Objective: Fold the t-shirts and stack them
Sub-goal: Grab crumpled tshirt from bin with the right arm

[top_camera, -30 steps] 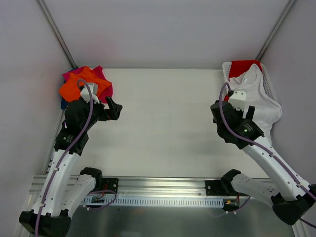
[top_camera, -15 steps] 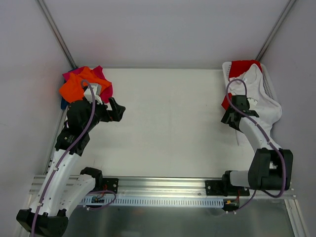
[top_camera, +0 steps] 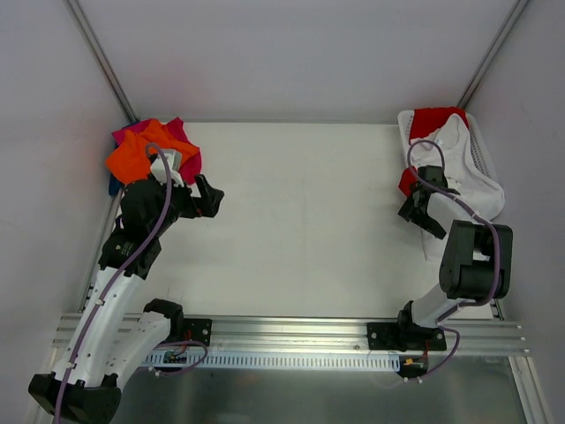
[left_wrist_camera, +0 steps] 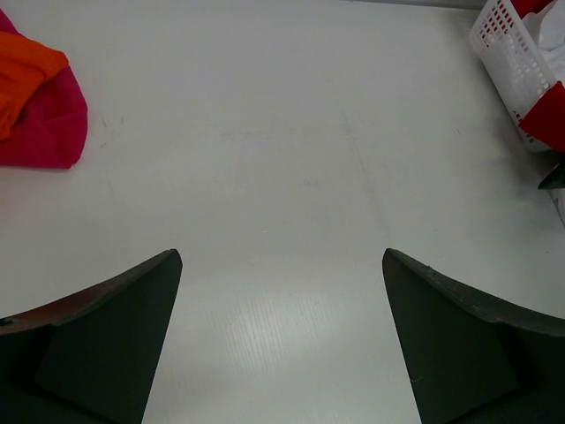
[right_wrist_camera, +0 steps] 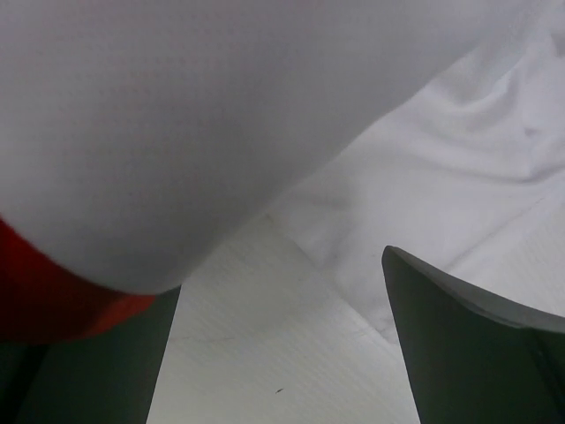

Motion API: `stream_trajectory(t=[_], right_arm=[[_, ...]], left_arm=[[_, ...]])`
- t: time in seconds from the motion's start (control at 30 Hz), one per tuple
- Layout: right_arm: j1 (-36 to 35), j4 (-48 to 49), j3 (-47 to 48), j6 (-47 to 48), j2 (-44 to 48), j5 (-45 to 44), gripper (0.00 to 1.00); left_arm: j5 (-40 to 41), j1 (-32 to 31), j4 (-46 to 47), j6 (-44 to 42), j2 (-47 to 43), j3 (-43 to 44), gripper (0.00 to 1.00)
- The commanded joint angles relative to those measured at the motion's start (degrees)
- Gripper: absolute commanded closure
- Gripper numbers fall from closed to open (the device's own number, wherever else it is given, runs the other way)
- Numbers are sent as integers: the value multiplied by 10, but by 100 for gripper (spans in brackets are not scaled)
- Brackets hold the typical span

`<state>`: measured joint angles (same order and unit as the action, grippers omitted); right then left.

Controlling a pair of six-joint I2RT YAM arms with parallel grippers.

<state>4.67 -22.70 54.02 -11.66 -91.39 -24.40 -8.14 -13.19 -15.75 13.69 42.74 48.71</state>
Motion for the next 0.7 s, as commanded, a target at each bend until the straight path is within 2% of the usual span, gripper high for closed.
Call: stream_trajectory(t=[0.0, 0.1, 0.2, 0.3, 0.33, 0.37, 0.4, 0.47, 0.5, 0.67], right_arm=[[31, 8, 22, -7, -5, -19, 0], [61, 8, 26, -2, -5, -27, 1], [81, 8, 31, 4, -8, -35, 8], [88, 8, 29, 11, -12, -56, 33], [90, 7, 28, 12, -12, -61, 52], [92, 10, 24, 12, -14, -64, 60], [93, 11, 21, 12, -15, -64, 75], [98, 11, 21, 13, -20, -63, 88], [100, 11, 20, 13, -22, -57, 99], [102, 24, 8, 13, -18, -17, 99]], left_arm=[[19, -9, 5, -17, -2, 13, 1], [21, -10, 5, -17, 1, 13, 1], [21, -12, 5, -17, 5, 13, 1], [25, -17, 5, -19, 7, 13, 1], [26, -21, 4, -20, 8, 13, 1], [28, -22, 3, -21, 9, 14, 1], [28, -24, 4, -21, 9, 14, 1], [32, -28, 3, -24, 8, 14, 1], [33, -29, 3, -24, 6, 14, 1], [44, -39, 0, -28, 0, 13, 1]])
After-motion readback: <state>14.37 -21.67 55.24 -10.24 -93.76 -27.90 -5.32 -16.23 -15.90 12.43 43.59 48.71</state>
